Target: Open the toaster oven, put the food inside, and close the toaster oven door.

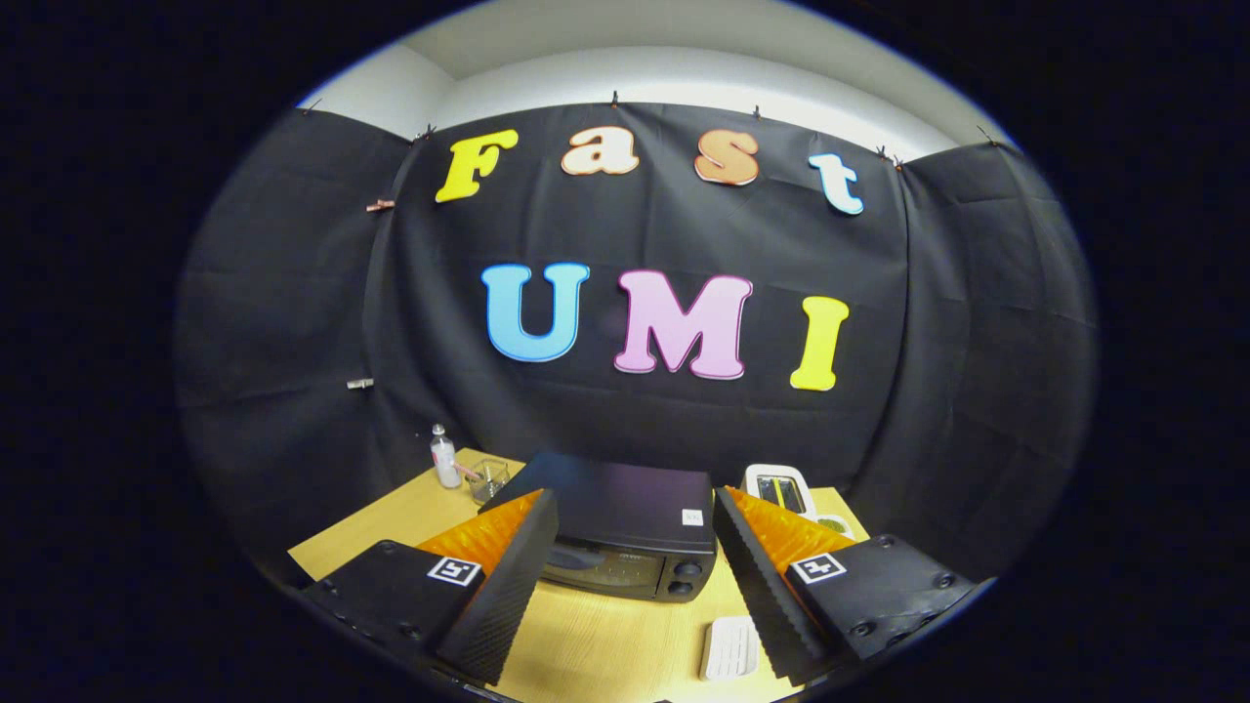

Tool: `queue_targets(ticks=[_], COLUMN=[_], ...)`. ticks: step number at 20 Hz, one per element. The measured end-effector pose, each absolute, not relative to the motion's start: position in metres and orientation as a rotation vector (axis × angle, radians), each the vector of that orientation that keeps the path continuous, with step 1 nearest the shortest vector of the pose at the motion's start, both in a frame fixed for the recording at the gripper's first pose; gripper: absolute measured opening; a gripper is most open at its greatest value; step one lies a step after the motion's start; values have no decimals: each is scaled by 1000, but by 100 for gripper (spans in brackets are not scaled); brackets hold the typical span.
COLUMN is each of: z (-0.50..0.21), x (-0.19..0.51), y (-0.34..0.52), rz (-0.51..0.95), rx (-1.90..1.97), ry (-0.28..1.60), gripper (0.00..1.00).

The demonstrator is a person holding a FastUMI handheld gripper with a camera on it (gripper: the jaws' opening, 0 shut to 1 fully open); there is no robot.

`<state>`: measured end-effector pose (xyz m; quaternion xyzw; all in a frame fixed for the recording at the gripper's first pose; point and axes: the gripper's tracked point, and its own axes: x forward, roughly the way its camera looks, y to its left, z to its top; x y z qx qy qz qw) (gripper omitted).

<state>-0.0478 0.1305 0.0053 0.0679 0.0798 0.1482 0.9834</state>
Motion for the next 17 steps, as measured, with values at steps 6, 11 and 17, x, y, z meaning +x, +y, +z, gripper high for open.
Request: queue_targets(ticks=[6, 11, 17], z=[58, 57, 42], x=[-62, -62, -62], y=[84, 51, 31], rz=[204, 139, 101], rx=[188, 246, 244], ry=[43, 37, 54], gripper=[98, 98, 98])
